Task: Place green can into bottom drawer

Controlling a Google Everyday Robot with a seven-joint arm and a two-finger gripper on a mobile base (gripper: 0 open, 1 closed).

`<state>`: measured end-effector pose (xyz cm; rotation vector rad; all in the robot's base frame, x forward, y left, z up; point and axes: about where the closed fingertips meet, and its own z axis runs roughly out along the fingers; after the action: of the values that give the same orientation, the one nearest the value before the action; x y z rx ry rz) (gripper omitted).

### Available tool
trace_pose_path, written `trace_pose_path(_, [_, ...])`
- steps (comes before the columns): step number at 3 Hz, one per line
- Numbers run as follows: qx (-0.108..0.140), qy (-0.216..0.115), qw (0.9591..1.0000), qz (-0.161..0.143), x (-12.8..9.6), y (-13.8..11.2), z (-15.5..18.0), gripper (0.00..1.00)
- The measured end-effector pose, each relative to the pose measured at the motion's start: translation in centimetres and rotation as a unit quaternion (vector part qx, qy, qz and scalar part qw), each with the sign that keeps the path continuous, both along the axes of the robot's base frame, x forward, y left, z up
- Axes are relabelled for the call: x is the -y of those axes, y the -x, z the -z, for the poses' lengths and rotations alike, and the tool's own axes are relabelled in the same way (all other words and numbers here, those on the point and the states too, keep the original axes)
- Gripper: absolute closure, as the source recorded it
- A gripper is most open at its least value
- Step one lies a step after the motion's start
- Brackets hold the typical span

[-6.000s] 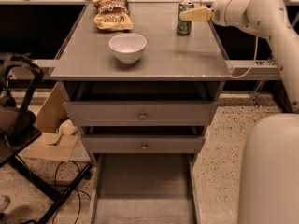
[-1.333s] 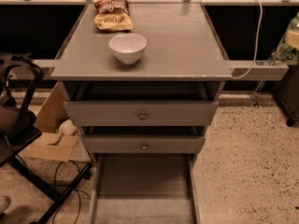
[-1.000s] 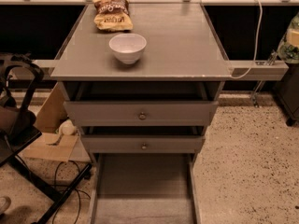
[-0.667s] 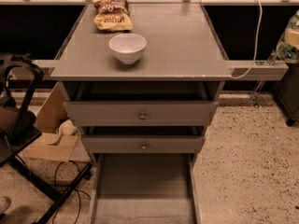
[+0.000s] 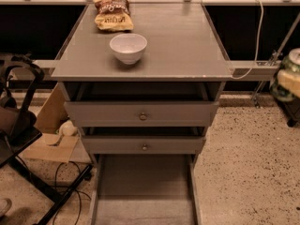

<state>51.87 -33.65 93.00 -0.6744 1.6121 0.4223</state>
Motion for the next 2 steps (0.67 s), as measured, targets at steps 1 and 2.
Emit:
trace_pose_path(1, [-0.016, -0.003, 0.9996, -0.025, -1.8, 5.1, 7.0, 1.0])
trace_pose_path(2, [-0.035, -0.016, 0.9968, -0.071, -4.7, 9.5, 15.0, 1.0])
